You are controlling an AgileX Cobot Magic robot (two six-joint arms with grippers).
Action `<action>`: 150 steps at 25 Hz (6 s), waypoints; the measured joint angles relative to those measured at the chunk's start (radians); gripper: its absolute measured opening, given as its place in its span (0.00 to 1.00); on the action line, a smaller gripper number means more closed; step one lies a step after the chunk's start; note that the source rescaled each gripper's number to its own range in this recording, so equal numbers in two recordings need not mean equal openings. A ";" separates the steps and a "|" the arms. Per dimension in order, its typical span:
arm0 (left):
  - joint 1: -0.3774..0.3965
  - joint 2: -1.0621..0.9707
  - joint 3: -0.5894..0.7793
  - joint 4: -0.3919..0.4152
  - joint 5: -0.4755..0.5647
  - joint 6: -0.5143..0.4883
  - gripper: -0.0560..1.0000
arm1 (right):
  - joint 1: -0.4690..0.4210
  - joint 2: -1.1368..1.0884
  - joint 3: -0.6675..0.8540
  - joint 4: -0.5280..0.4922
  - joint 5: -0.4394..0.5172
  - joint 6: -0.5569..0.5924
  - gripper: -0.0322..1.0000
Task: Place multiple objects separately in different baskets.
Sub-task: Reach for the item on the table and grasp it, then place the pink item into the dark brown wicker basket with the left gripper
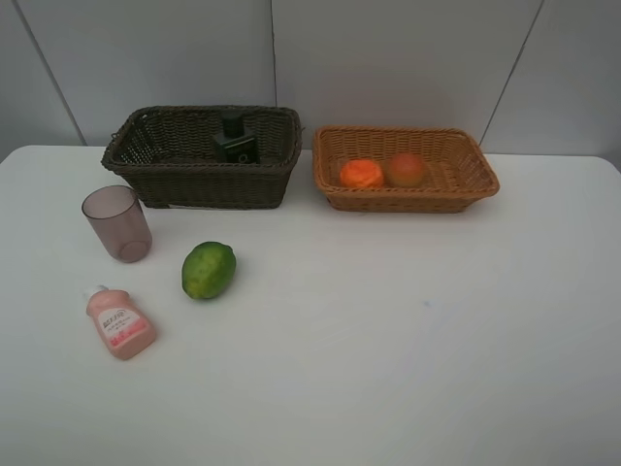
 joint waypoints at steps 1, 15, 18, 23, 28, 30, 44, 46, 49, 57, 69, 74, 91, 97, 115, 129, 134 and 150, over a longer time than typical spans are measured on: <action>0.000 0.000 0.000 0.000 0.000 0.000 1.00 | 0.000 0.000 0.000 0.000 0.000 0.000 0.87; 0.000 0.000 0.000 0.000 0.000 0.000 1.00 | 0.000 0.000 0.000 0.000 0.000 0.000 0.87; 0.000 0.000 0.000 0.000 0.000 0.000 1.00 | 0.000 0.000 0.000 0.000 0.000 0.000 0.87; 0.000 0.000 0.000 0.000 0.000 0.000 1.00 | 0.000 0.000 0.000 0.000 0.000 0.000 0.87; 0.000 0.000 0.000 0.000 0.000 0.000 1.00 | 0.000 0.000 0.000 0.000 0.000 0.000 0.87; 0.000 0.000 0.000 0.000 0.000 0.000 1.00 | 0.000 0.000 0.000 0.000 0.000 0.000 0.87; 0.000 0.506 -0.121 -0.008 -0.263 -0.029 1.00 | 0.000 0.000 0.000 0.000 0.000 0.000 0.87; 0.000 0.646 -0.139 -0.008 -0.329 -0.029 1.00 | 0.000 0.000 0.000 0.000 0.000 0.000 0.87; 0.000 0.851 -0.192 -0.008 -0.392 -0.029 1.00 | 0.000 0.000 0.000 0.000 0.000 0.000 0.87; -0.097 1.366 -0.438 0.037 -0.381 -0.027 1.00 | 0.000 0.000 0.000 0.000 0.000 0.000 0.87; -0.225 1.791 -0.633 0.200 -0.381 -0.087 1.00 | 0.000 0.000 0.000 0.000 0.000 0.000 0.87; -0.225 1.844 -0.636 0.246 -0.415 -0.140 1.00 | 0.000 0.000 0.000 0.000 0.000 0.000 0.87; -0.225 1.936 -0.636 0.282 -0.462 -0.174 1.00 | 0.000 0.000 0.000 0.000 0.000 0.000 0.87; -0.225 1.940 -0.636 0.282 -0.472 -0.170 1.00 | 0.000 0.000 0.000 0.000 0.000 0.000 0.87; -0.225 1.940 -0.636 0.282 -0.471 -0.165 0.05 | 0.000 0.000 0.000 0.000 0.000 0.000 0.87; -0.225 1.940 -0.636 0.270 -0.478 -0.166 0.05 | 0.000 0.000 0.000 0.000 0.000 0.000 0.87; -0.225 1.916 -0.636 0.270 -0.453 -0.166 0.05 | 0.000 0.000 0.000 0.000 0.000 0.000 0.87; -0.225 1.785 -0.944 0.179 -0.119 -0.182 0.05 | 0.000 0.000 0.000 0.000 0.000 0.000 0.87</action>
